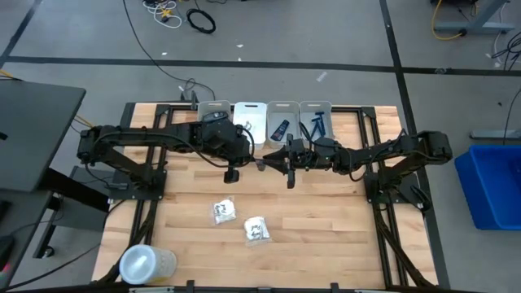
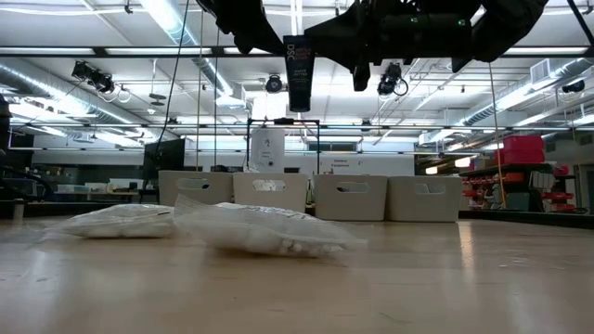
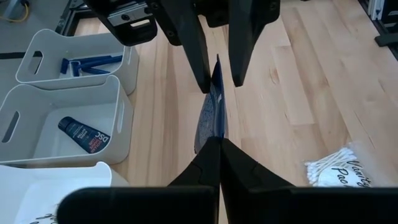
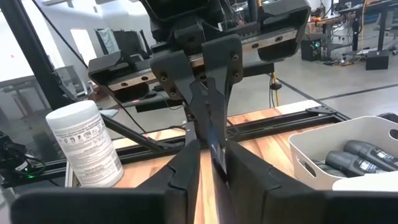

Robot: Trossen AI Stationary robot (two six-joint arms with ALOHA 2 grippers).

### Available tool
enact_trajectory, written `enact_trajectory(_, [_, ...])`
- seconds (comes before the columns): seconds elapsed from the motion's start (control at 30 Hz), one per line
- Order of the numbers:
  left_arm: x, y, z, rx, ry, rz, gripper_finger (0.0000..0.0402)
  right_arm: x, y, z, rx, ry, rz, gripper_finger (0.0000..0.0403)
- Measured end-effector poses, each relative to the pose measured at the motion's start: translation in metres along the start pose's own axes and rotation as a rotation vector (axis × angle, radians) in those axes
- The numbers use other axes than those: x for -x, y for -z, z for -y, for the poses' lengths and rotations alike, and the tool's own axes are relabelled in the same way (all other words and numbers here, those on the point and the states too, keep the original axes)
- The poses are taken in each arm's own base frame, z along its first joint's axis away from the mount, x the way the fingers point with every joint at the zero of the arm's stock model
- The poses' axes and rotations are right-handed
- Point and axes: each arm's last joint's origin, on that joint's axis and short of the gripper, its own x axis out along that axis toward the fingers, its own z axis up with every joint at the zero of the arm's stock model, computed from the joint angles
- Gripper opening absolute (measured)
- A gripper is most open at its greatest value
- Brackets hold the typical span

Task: Pick & Place Travel size toiletries
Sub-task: Put the blue shave cream into the middle gray bin

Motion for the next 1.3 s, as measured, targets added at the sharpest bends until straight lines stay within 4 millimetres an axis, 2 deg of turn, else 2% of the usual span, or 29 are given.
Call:
enact_trajectory(0.37, [0.0,0.0,-0.0001,-0.002,0.001,0.0,0.0001,0.0,0.0,-0.0001,0.0,0.0,0.0,0.0074])
enact_trajectory(0.97, [0.0,0.0,-0.0001,-0.002,-0.001,0.0,0.0002,0.0001,0.0001,0.0001,0.0,0.0,-0.002,0.003])
enact_trajectory(1.3, [0.0,-0.0001,-0.0001,-0.013,-0.002,0.0,0.0041,0.0,0.0001,0.0002,0.0,0.001,-0.004,0.0007])
